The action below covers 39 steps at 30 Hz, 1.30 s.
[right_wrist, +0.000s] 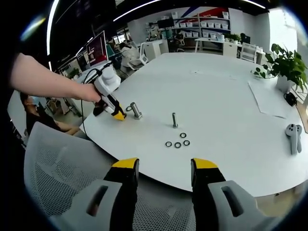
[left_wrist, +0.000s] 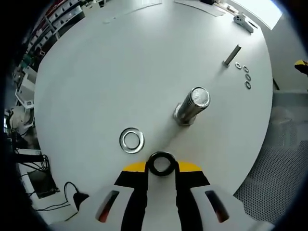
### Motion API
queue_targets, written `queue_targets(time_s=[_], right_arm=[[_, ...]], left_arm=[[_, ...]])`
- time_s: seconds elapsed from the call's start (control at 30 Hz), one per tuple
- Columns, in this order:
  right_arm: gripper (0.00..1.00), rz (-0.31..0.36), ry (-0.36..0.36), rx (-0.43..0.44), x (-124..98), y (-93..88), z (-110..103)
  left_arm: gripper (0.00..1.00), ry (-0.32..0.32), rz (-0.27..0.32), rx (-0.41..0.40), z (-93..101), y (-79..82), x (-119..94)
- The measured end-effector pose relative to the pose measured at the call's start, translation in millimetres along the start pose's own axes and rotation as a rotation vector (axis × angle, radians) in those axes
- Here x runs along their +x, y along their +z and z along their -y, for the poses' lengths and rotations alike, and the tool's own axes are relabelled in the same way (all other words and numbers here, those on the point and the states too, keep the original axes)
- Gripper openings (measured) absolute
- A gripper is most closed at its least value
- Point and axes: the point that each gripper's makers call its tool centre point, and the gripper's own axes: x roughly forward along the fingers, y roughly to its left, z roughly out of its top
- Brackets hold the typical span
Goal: Place the washer onto the threaded stud by aligning its center hole with the stud, sliding it down to the base, and recovering from edge contact or off-axis alignment until the washer reaches the visible bottom stop.
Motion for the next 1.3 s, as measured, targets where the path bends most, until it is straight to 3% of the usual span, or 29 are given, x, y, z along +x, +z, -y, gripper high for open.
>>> queue_targets(time_s=[0.23,0.73,1.0,1.3], right_arm=[[0.46,-0.002,0.0,0.0,0,-0.4,0],[0.46,-0.007,0.007,-0.012,-1,-0.9,-2],[0.45,-0.005,0.009,-0.013,0,-1.4,-2],[0.45,-0.004,0.012,-0.014,0,-1.4,-1]], left_arm=[[0.19,-0.007,0.033,0.036,-0.3,8.3,-11],[0.19,-0.002,0.108,0.135,-2.1,42.4,-59],[0.19,-0.006,0.124,0.2,19.6,63.2,-79],[0.19,-0.037,0.108,0.253,30.9,76.2,-70]])
